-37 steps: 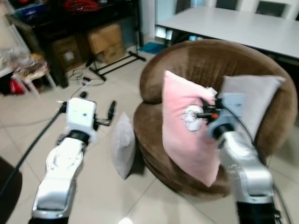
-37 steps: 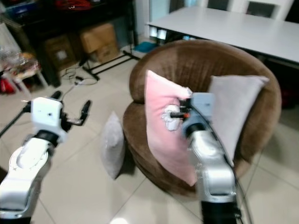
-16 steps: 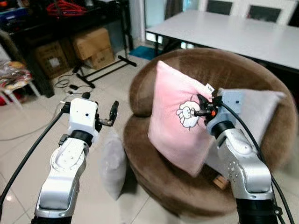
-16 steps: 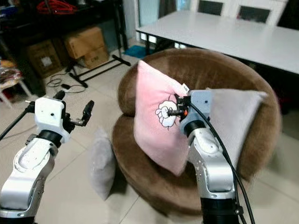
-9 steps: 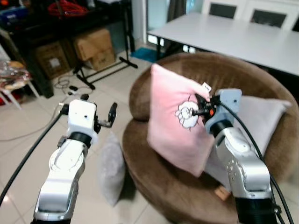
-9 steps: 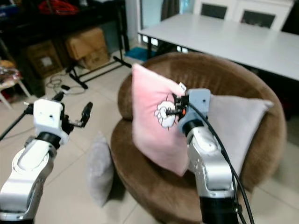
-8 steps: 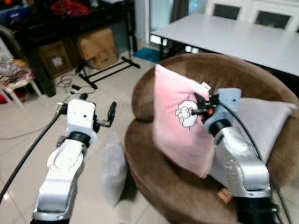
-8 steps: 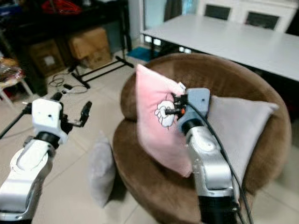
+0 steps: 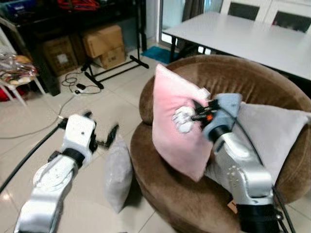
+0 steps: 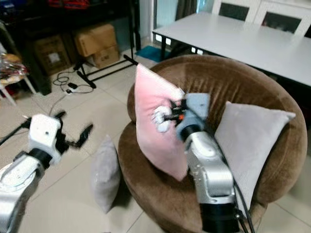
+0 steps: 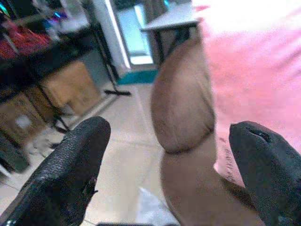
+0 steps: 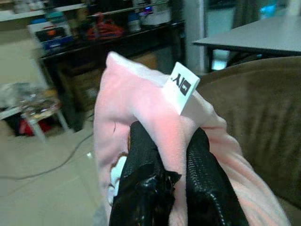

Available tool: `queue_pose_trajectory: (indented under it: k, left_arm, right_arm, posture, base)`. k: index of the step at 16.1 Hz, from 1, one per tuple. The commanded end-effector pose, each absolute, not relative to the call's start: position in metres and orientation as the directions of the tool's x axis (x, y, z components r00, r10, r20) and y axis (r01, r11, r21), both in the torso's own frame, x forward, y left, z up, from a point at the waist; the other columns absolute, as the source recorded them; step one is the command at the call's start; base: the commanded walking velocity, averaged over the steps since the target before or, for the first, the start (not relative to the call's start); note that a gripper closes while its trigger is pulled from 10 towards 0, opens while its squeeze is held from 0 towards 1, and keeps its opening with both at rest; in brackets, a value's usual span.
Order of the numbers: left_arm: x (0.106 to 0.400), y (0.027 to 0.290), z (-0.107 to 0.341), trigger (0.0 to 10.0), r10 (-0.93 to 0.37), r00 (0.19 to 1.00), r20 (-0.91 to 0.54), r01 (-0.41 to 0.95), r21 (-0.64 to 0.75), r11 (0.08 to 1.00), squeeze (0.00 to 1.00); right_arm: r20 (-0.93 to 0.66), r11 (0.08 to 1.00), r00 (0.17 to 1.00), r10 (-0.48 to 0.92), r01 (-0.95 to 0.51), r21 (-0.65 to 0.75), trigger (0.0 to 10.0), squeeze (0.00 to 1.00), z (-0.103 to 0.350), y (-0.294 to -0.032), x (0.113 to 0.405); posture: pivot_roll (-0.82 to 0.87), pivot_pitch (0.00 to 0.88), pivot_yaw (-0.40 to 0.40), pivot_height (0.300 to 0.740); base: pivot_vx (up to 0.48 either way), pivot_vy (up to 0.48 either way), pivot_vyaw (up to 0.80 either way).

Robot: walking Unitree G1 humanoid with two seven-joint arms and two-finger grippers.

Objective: Move the pillow to the sofa from floor

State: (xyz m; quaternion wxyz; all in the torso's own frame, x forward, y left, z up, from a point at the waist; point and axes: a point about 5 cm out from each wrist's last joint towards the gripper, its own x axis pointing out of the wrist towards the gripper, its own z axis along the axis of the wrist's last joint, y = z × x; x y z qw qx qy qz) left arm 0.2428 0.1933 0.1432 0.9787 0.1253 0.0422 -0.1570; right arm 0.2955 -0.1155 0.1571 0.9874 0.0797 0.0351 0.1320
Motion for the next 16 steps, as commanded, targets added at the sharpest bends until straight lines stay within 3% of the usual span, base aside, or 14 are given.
queue_pose_trajectory:
  k: [1,4,9,13,16]
  left_arm:
    - [0.241,0.191,0.149,10.0,-0.343,0.932,-0.12,0.362,0.226,0.904,0.31]
    - [0.239,0.197,0.152,10.0,-0.374,0.916,-0.145,0.4,0.25,0.882,0.32]
    - [0.239,0.2,0.156,10.0,-0.408,0.898,-0.163,0.438,0.264,0.859,0.32]
    - [0.237,0.195,0.152,10.0,-0.461,0.865,-0.197,0.5,0.261,0.826,0.32]
    - [0.237,0.194,0.149,10.0,-0.486,0.846,-0.22,0.531,0.254,0.808,0.33]
  right_arm:
    - [0.015,0.949,0.962,0.273,-0.271,0.163,10.0,0.0,0.173,-0.116,0.295]
    - [-0.031,0.945,0.958,0.286,-0.276,0.173,10.0,0.0,0.169,-0.111,0.3]
    - [-0.123,0.939,0.984,0.13,-0.083,0.335,10.0,0.0,0.159,-0.119,0.352]
    - [-0.338,0.872,0.927,-0.159,0.293,0.393,10.0,0.0,0.131,-0.168,0.38]
    - [-0.464,0.799,0.82,-0.335,0.508,0.322,10.0,0.0,0.102,-0.209,0.37]
  posture:
    - [-0.04,0.0,0.015,0.74]
    - [-0.03,0.0,0.011,0.74]
    - [-0.02,0.0,0.014,0.74]
    - [0.0,0.0,0.001,0.74]
    - [0.01,0.0,-0.005,0.74]
  base:
    - [0.0,0.0,0.0]
    - [0.0,0.0,0.0]
    - [0.0,0.0,0.0]
    - [0.0,0.0,0.0]
    - [0.0,0.0,0.0]
